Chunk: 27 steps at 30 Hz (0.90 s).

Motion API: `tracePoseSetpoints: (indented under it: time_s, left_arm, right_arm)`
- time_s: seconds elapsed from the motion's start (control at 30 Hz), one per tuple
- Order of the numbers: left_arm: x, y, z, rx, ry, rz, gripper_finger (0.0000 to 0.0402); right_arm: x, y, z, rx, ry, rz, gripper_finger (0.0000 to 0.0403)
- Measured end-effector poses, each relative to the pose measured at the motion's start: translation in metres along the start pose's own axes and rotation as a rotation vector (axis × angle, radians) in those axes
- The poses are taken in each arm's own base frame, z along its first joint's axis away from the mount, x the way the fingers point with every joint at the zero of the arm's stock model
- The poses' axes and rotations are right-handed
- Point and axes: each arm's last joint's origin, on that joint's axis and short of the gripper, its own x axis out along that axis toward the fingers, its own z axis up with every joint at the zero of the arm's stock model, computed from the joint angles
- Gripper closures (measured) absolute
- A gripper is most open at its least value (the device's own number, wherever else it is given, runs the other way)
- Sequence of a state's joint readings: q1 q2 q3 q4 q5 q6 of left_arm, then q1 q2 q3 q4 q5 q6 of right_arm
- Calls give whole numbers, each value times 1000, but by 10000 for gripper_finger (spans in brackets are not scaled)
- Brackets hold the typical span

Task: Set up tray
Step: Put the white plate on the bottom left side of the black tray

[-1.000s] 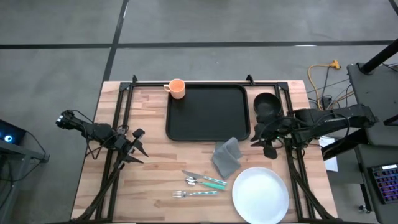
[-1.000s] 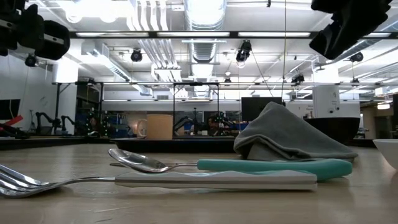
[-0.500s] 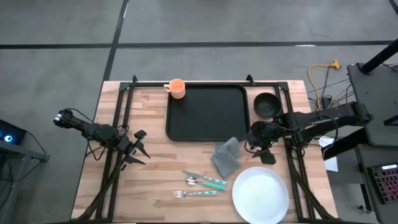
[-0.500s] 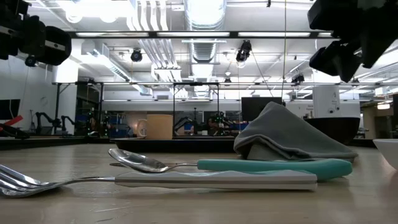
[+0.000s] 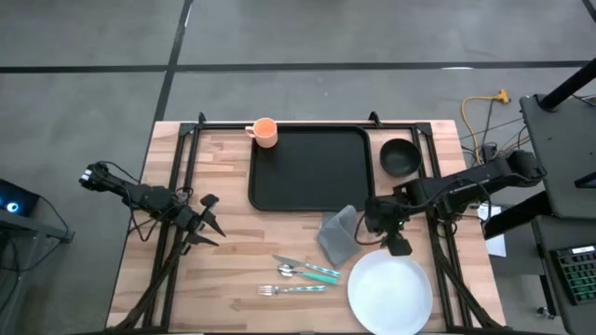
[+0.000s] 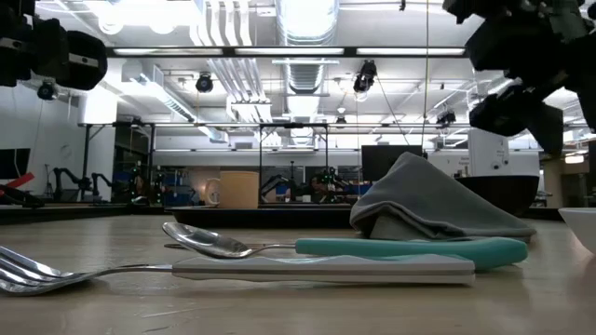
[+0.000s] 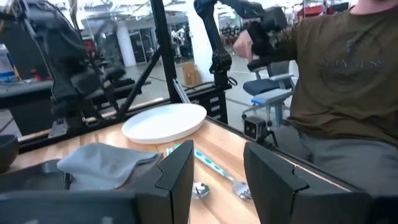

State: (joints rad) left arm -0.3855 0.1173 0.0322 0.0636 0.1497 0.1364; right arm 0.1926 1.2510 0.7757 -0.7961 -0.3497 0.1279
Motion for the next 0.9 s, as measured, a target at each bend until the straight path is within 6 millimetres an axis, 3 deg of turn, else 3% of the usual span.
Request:
tracePoseSetpoints:
  time_s: [0.2, 0.9]
  left_arm:
    - [0, 1, 7, 11, -69, 8, 279]
    - [0, 1, 5, -6, -55, 6, 279]
  right_arm:
    - [15, -3, 6, 9, 35, -2, 232]
    - [56, -12, 18, 26, 127, 90, 243]
